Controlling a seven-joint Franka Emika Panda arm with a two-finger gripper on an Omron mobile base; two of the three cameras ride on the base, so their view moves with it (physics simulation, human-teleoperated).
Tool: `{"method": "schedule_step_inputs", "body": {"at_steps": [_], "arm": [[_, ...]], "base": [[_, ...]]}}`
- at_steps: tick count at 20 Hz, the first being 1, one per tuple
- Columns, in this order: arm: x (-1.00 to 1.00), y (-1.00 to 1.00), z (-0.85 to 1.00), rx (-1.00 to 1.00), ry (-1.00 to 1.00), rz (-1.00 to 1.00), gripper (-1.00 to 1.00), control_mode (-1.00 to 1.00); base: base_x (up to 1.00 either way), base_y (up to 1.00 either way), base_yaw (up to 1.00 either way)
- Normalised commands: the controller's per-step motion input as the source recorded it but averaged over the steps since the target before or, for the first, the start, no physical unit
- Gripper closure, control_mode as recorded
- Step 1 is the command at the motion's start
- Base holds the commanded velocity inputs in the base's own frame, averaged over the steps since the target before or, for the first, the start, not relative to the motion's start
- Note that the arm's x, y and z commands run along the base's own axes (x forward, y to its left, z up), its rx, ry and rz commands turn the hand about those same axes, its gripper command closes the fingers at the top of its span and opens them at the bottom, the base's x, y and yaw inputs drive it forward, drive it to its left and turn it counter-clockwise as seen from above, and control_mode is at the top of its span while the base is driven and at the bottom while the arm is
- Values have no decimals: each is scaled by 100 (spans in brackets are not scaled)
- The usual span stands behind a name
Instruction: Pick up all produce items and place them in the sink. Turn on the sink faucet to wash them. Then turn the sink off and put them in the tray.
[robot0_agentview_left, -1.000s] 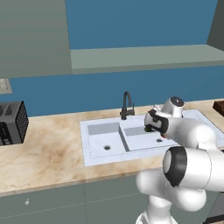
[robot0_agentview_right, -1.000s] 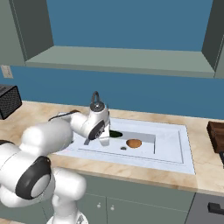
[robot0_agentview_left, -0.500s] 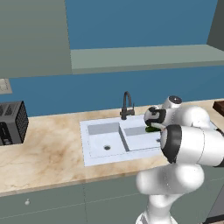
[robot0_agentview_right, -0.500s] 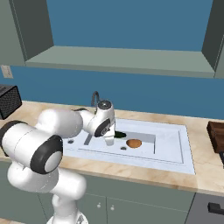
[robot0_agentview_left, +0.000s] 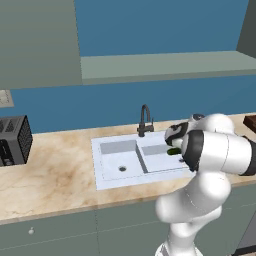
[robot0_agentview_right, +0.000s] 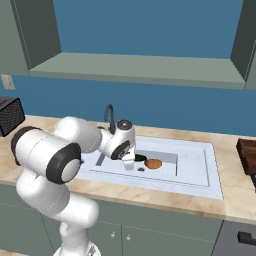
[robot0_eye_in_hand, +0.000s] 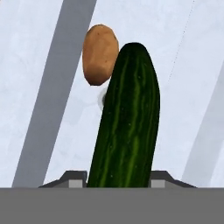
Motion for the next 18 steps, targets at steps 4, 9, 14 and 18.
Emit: {"method": "schedule_step_inputs", "body": {"at_steps": [4, 9, 14, 18], "arm": [[9, -9, -23, 2, 0, 0, 100, -100], [11, -10, -19, 2, 0, 0, 100, -100], [16, -10, -15, 2, 0, 0, 100, -100], [22, -9, -13, 0, 1, 0, 100, -100]], "base": [[0, 0, 0], [0, 0, 0], [0, 0, 0], [0, 0, 0]]}}
